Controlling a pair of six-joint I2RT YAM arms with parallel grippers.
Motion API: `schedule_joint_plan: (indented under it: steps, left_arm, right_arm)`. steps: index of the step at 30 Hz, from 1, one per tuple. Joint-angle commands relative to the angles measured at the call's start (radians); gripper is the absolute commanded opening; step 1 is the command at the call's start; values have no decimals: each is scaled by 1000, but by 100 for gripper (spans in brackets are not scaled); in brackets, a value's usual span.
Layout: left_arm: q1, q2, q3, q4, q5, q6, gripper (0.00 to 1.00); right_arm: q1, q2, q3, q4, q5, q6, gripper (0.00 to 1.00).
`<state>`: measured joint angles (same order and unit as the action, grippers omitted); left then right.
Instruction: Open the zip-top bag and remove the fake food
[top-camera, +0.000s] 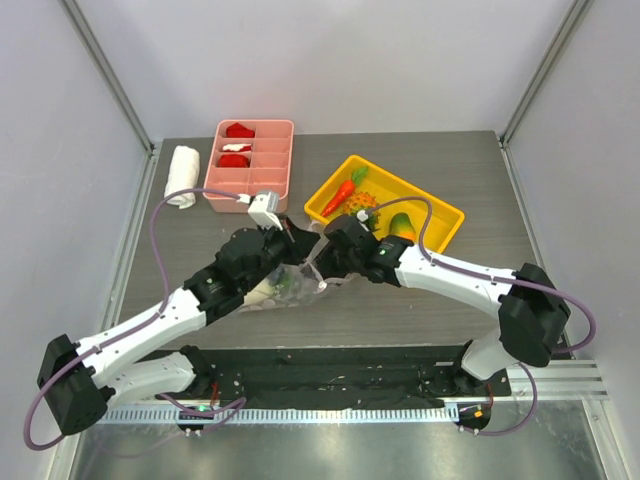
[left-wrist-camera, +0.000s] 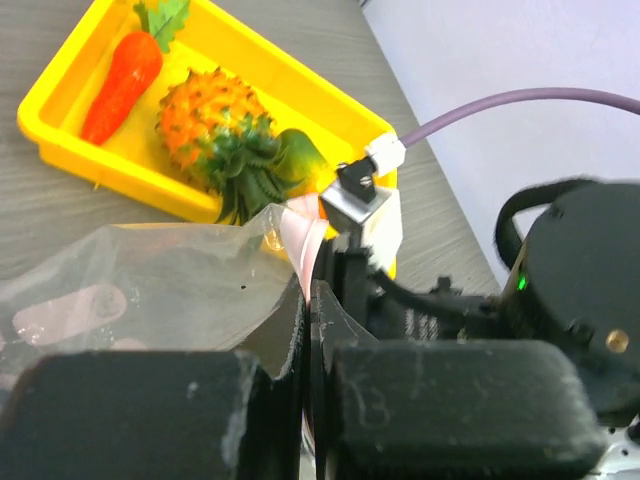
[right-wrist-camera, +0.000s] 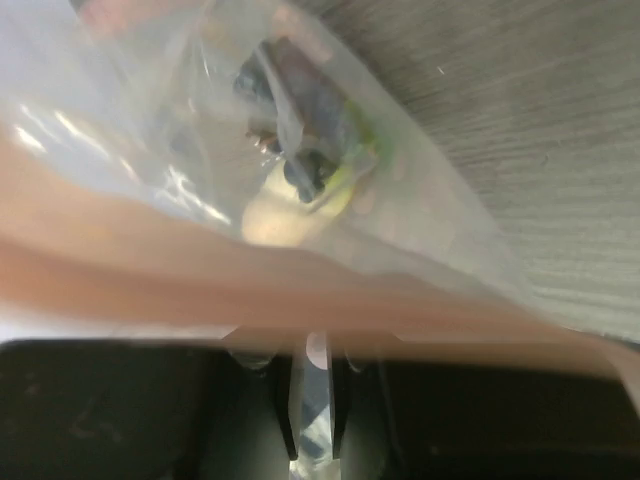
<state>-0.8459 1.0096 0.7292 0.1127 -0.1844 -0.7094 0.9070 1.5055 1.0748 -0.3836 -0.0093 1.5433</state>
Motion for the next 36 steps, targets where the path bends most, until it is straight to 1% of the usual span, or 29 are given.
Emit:
schedule_joint_plan:
  steps: [1,3,4,6,7,9,10,11,12,13,15,16,17,19,21,22,24,25,28,29,30,31,33,34,35,36]
  left_arm:
    - [-4,32,98,50,5,25,0]
    - [-2,40,116,38,28,24,0]
    - [-2,40,119,28,28,24,0]
    - [-2,32,105,31,31,19,0]
    - [-2,29,102,35,26,18,0]
    - [-2,27,104,-1,17,15,0]
    - [-4,24,101,-10,14,13,0]
    - [-2,20,99,-18,17,17,0]
    - [-2,9,99,-42,19,16,0]
    - [-2,3,101,-56,22,18,0]
    - [-2,-15,101,-102,22,18,0]
    - [-2,-23,98,-110,17,18,0]
    - [-2,-32,92,-132,8,14,0]
    - [-2,-61,76,-168,-6,2,0]
    - [-2,-80,55,-195,-35,-5,0]
    - [-4,-91,50,-211,-38,-16,0]
    - [-2,-98,42,-206,-27,-25,0]
    - [-2,-100,42,-202,-20,-33,0]
    - [-2,-95,47,-189,-12,-54,0]
    - [-4,-92,49,-192,-10,-59,0]
    - [-2,-88,44,-192,-9,-64,0]
    - [-4,-88,39,-192,-10,-71,0]
    - [-2,-83,23,-197,-20,-81,0]
    - [-2,-82,18,-200,-24,-85,0]
    - [-2,-85,13,-203,-26,-90,0]
    - [-2,-89,6,-202,-26,-91,0]
  right_arm:
    - [7,9,33,113,65,-236,19]
    - [9,9,-1,207,23,-311,20]
    - [7,13,-39,285,-42,-348,22]
    - [7,42,-71,355,-84,-382,24]
    - [7,56,-97,439,-93,-434,28]
    - [0,77,-114,497,-119,-494,32]
    - [0,97,-119,514,-120,-523,39]
    - [-2,107,-118,512,-129,-573,42]
    - [-5,122,-112,519,-159,-600,43]
    - [-3,146,-90,500,-172,-621,47]
    - [-3,160,-90,520,-167,-690,54]
    - [-3,165,-98,526,-150,-706,58]
    - [-6,176,-98,522,-126,-724,59]
    - [-26,186,-92,544,-144,-739,61]
    - [-46,193,-84,548,-123,-735,63]
    - [-54,197,-70,552,-127,-735,70]
    - [-60,234,-21,546,-138,-749,77]
    - [-60,246,-7,525,-136,-747,77]
    - [-59,300,4,561,-153,-697,75]
    - [-59,311,2,577,-153,-681,72]
    - [-56,332,-1,598,-153,-667,66]
    - [-50,340,2,597,-138,-652,63]
    - [-43,366,13,620,-127,-661,63]
    - [-34,372,16,624,-86,-681,64]
    - [-33,383,19,629,-84,-689,65]
    - [-34,390,13,670,-83,-695,67]
